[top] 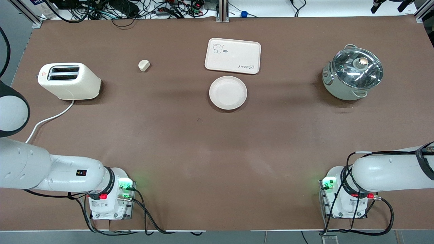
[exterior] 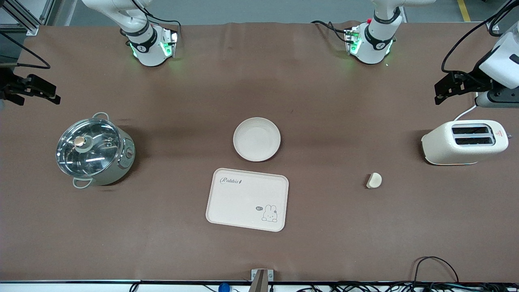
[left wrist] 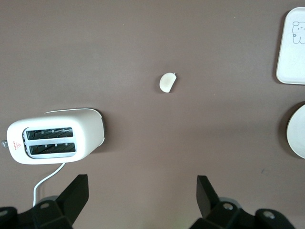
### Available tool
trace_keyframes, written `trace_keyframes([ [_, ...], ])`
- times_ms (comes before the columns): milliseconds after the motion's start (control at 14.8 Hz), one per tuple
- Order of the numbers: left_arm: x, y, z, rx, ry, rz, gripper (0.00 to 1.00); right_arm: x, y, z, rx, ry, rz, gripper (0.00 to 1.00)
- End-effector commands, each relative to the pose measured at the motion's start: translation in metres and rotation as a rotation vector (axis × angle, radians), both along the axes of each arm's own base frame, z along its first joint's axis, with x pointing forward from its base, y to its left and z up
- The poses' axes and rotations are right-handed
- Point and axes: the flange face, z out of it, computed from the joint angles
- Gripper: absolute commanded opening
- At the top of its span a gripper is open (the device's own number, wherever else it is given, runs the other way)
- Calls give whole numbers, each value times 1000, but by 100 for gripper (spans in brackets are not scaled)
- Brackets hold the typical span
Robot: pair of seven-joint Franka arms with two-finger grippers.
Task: Place bun in plate and plate on tray
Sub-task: 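Reach the left gripper toward the cream bun beside the toaster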
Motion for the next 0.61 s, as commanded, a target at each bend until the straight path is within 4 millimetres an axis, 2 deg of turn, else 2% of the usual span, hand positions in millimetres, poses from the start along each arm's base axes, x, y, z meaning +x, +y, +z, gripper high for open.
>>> trace_keyframes([
  [0,0,6,3,-8,13,4,100,-10,5,6,14,-18,16,100],
  [135,1,8,4,-7,10,17,100,-9,16,8,14,-24,32,100],
  [270,6,8,-8,7,32,2,100,-8,20,8,13,-27,31,100],
  [405,29,7,-51,22,104,-53,100,-8,26,9,14,-31,42,100],
  [540,55,4,-110,9,135,-79,100,-11,25,10,14,-27,42,100],
])
